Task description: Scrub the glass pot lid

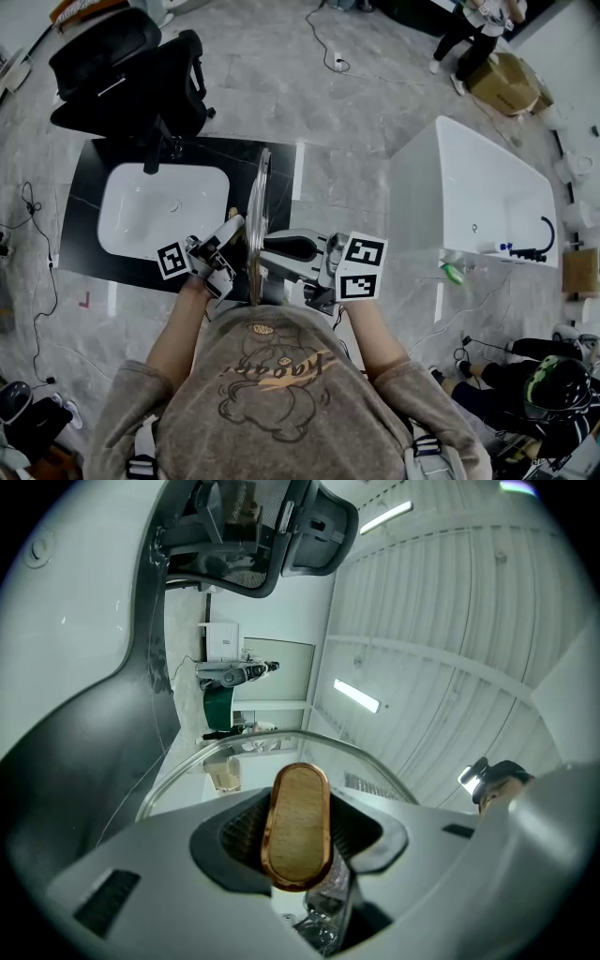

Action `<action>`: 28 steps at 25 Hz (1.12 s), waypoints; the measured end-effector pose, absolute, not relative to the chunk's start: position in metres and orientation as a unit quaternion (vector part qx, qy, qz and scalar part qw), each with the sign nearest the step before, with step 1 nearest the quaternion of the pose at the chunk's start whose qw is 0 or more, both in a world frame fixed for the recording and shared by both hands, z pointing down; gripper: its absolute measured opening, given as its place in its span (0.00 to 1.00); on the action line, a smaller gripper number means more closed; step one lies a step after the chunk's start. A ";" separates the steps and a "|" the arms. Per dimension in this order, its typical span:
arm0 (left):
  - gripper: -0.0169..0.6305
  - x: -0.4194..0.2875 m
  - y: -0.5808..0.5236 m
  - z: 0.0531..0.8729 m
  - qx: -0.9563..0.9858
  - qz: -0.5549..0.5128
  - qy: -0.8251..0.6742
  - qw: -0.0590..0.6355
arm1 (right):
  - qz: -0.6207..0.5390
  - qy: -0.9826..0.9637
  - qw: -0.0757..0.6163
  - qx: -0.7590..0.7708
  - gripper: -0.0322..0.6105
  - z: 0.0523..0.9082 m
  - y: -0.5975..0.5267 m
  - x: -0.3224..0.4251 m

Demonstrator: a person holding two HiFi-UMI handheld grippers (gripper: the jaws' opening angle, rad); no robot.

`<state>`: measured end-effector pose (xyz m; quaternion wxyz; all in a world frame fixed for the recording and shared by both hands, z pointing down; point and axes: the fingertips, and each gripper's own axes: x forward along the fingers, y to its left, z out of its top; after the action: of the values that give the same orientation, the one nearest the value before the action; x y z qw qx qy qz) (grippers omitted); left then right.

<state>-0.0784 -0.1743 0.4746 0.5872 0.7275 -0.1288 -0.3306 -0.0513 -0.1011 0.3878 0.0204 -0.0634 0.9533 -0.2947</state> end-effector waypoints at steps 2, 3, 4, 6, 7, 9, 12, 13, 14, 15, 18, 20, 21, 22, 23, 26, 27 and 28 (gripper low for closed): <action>0.31 -0.079 -0.174 0.475 0.729 -0.328 -0.127 0.587 | -0.287 0.954 0.025 -0.087 0.17 0.385 -0.111 -0.051; 0.31 -0.079 -0.174 0.475 0.731 -0.326 -0.126 0.587 | -0.282 0.954 0.025 -0.095 0.17 0.385 -0.114 -0.051; 0.31 -0.078 -0.174 0.474 0.733 -0.323 -0.125 0.585 | -0.282 0.954 0.027 -0.099 0.17 0.386 -0.115 -0.052; 0.31 -0.077 -0.173 0.472 0.736 -0.320 -0.126 0.582 | -0.287 0.952 0.035 -0.105 0.17 0.387 -0.116 -0.050; 0.31 -0.078 -0.174 0.471 0.737 -0.320 -0.128 0.581 | -0.286 0.951 0.036 -0.110 0.17 0.388 -0.117 -0.048; 0.31 -0.082 -0.175 0.470 0.739 -0.320 -0.138 0.576 | -0.282 0.951 0.029 -0.125 0.17 0.394 -0.119 -0.042; 0.31 -0.092 -0.179 0.469 0.746 -0.312 -0.156 0.568 | -0.288 0.944 0.027 -0.158 0.17 0.405 -0.127 -0.026; 0.31 -0.096 -0.180 0.469 0.749 -0.309 -0.161 0.564 | -0.293 0.940 0.032 -0.174 0.17 0.408 -0.131 -0.018; 0.31 -0.100 -0.181 0.469 0.751 -0.306 -0.166 0.561 | -0.299 0.934 0.038 -0.191 0.17 0.411 -0.135 -0.010; 0.31 -0.105 -0.182 0.469 0.752 -0.304 -0.171 0.559 | -0.303 0.929 0.043 -0.208 0.17 0.414 -0.140 -0.001; 0.31 -0.118 -0.184 0.471 0.751 -0.304 -0.183 0.557 | -0.308 0.916 0.051 -0.253 0.17 0.421 -0.148 0.026; 0.31 -0.124 -0.184 0.473 0.754 -0.297 -0.194 0.554 | -0.307 0.908 0.052 -0.278 0.17 0.425 -0.152 0.043; 0.31 -0.127 -0.184 0.474 0.757 -0.289 -0.202 0.550 | -0.306 0.905 0.053 -0.290 0.17 0.427 -0.154 0.049; 0.31 -0.127 -0.185 0.476 0.762 -0.277 -0.213 0.545 | -0.304 0.902 0.052 -0.302 0.17 0.429 -0.156 0.055; 0.31 -0.128 -0.186 0.477 0.767 -0.262 -0.226 0.540 | -0.301 0.899 0.051 -0.313 0.17 0.431 -0.158 0.060; 0.31 -0.126 -0.188 0.484 0.789 -0.196 -0.271 0.516 | -0.290 0.894 0.036 -0.338 0.17 0.439 -0.161 0.067; 0.31 -0.125 -0.189 0.484 0.802 -0.166 -0.287 0.498 | -0.288 0.892 0.030 -0.346 0.17 0.442 -0.162 0.068; 0.31 -0.124 -0.190 0.484 0.817 -0.132 -0.302 0.473 | -0.288 0.890 0.026 -0.353 0.17 0.445 -0.162 0.070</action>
<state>-0.1243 -0.1905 0.4842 0.4728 0.8172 -0.3020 -0.1322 0.0696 -0.1622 0.4446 0.0263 -0.3531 0.8896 -0.2884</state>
